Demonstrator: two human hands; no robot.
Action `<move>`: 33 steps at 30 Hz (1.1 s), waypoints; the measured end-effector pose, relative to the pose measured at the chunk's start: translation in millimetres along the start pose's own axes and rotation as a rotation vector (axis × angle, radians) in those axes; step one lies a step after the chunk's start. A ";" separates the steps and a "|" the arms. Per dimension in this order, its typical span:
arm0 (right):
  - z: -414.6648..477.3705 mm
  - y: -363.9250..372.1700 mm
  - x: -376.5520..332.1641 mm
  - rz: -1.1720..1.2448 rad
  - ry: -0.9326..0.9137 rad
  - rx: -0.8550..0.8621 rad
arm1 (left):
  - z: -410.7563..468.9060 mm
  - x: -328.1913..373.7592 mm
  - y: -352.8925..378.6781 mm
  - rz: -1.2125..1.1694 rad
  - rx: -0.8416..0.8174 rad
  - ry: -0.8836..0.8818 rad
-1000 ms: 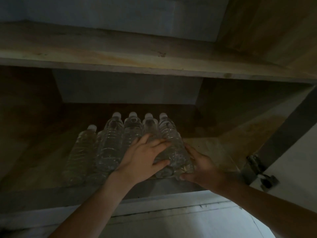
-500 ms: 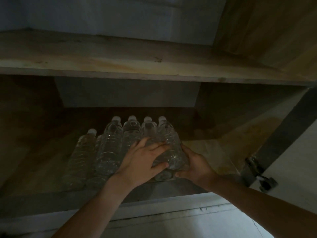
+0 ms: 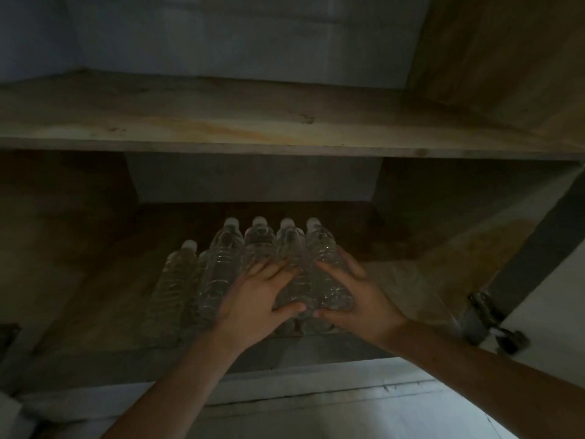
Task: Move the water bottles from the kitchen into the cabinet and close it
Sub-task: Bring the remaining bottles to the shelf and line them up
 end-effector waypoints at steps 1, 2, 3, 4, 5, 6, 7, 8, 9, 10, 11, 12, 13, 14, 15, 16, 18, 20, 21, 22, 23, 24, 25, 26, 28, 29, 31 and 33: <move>2.3 4.3 0.6 -0.053 -0.007 0.002 | -0.3 -0.4 1.3 -0.011 -0.005 -0.003; 4.5 7.9 0.5 -0.103 -0.016 0.006 | -0.5 -0.5 2.0 -0.016 -0.002 -0.005; 6.6 11.2 0.7 -0.133 -0.025 0.013 | -0.5 -0.4 2.5 -0.019 0.007 -0.008; 8.3 13.4 0.3 -0.140 -0.029 0.021 | -0.4 -0.5 3.6 -0.020 0.016 -0.013; 9.5 14.5 -0.4 -0.138 -0.026 0.027 | -0.1 0.0 3.7 -0.023 0.027 -0.018; 10.8 15.4 -0.5 -0.134 -0.022 0.033 | 0.2 0.3 4.0 -0.021 0.035 -0.024; 11.6 15.4 -0.5 -0.128 -0.017 0.038 | 0.6 1.1 3.9 -0.015 0.040 -0.027; 12.2 15.4 0.4 -0.120 -0.011 0.042 | 0.8 1.8 4.0 -0.006 0.039 -0.030; 12.4 15.2 1.3 -0.114 -0.010 0.045 | 0.6 2.6 3.6 0.001 0.037 -0.029; 12.1 15.1 1.8 -0.107 -0.013 0.048 | -0.1 3.1 2.8 0.003 0.035 -0.026; 11.5 14.9 1.9 -0.096 -0.021 0.051 | -0.8 2.8 2.2 -0.001 0.031 -0.020; 11.0 14.7 2.0 -0.084 -0.032 0.057 | -1.6 2.4 1.7 -0.006 0.024 -0.014; 10.3 14.7 2.2 -0.074 -0.042 0.063 | -2.3 1.6 1.4 -0.012 0.019 -0.009; 9.5 14.7 2.0 -0.067 -0.045 0.066 | -2.9 1.0 0.6 -0.019 0.021 -0.004; 8.9 14.4 1.3 -0.064 -0.046 0.065 | -3.0 1.2 -0.8 -0.026 0.030 0.001; 8.5 14.2 1.4 -0.063 -0.047 0.063 | -2.9 1.3 -1.8 -0.029 0.037 0.005; 8.0 13.5 0.9 -0.059 -0.064 0.053 | -3.4 1.9 -1.7 -0.035 0.042 0.000; 7.3 12.5 0.7 -0.053 -0.075 0.034 | -4.7 2.1 0.3 -0.026 0.047 -0.001; 6.9 12.1 1.1 -0.052 -0.070 0.024 | -5.0 2.5 1.3 -0.016 0.050 0.002; 6.4 11.2 0.9 -0.054 -0.063 0.017 | -5.2 2.9 1.7 -0.012 0.051 0.006; 6.1 9.9 -1.0 -0.059 -0.058 0.014 | -5.2 2.7 1.8 -0.016 0.053 0.010; 6.2 8.8 -3.1 -0.083 -0.056 0.015 | -5.5 2.2 0.5 -0.029 0.053 0.016; 6.9 7.8 -6.1 -0.136 -0.067 0.018 | -6.0 0.7 -1.5 -0.041 0.052 0.018; 7.5 7.2 -11.5 -0.208 -0.091 0.022 | -7.8 -1.4 -5.9 -0.042 0.061 0.017; 11.2 9.4 -26.7 -0.301 -0.161 0.022 | -15.9 -11.4 -17.4 -0.016 0.116 0.013; 13.7 11.5 -35.3 -0.300 -0.190 0.019 | -21.6 -18.2 -23.5 -0.006 0.145 0.003; 19.6 18.6 -52.7 -0.288 -0.243 0.011 | -33.7 -34.3 -32.6 -0.015 0.172 -0.042; 25.5 26.9 -67.3 -0.280 -0.282 0.006 | -45.0 -45.6 -36.6 -0.038 0.158 -0.085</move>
Point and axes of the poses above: each hand's wrist, its own z-axis towards the middle knuckle, its own y-axis out of the palm, x = y × z, the point moved 4 cm from there along z, towards the middle knuckle, and after that the axes turned 3 degrees about y, right-handed, at the moved point
